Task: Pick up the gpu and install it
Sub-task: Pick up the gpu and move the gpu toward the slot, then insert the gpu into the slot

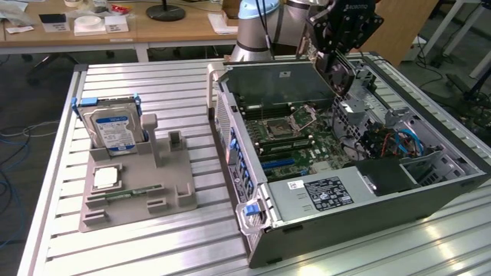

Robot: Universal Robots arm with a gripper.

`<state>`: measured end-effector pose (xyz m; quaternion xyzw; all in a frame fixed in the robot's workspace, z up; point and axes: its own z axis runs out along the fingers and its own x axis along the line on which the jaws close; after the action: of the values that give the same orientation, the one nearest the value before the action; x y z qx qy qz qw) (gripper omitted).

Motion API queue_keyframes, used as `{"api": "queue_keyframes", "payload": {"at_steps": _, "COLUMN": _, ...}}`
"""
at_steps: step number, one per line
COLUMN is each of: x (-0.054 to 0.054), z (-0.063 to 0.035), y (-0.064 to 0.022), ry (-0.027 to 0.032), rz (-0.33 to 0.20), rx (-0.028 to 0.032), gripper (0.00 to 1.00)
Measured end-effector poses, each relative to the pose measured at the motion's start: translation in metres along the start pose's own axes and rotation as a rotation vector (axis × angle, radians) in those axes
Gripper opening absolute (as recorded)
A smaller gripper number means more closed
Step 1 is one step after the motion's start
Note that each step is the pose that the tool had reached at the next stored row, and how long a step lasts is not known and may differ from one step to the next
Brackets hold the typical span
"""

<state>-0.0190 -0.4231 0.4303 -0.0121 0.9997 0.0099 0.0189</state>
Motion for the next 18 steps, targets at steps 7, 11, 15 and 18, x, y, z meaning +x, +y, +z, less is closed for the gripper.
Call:
{"api": "queue_keyframes", "payload": {"at_steps": 7, "x": -0.0077, "z": 0.0016, "y": 0.0000, "ry": -0.0044, "rz": 0.005, "rx": 0.0004, "gripper": 0.28}}
{"api": "queue_keyframes", "payload": {"at_steps": 11, "x": -0.0077, "z": 0.0017, "y": 0.0000, "ry": -0.0044, "rz": 0.004, "rx": 0.0004, "gripper": 0.28}}
{"api": "queue_keyframes", "payload": {"at_steps": 15, "x": -0.0077, "z": 0.0017, "y": 0.0000, "ry": -0.0044, "rz": 0.004, "rx": 0.0003, "gripper": 0.28}}
{"api": "queue_keyframes", "payload": {"at_steps": 18, "x": -0.0077, "z": 0.0017, "y": 0.0000, "ry": -0.0044, "rz": 0.004, "rx": 0.0003, "gripper": 0.28}}
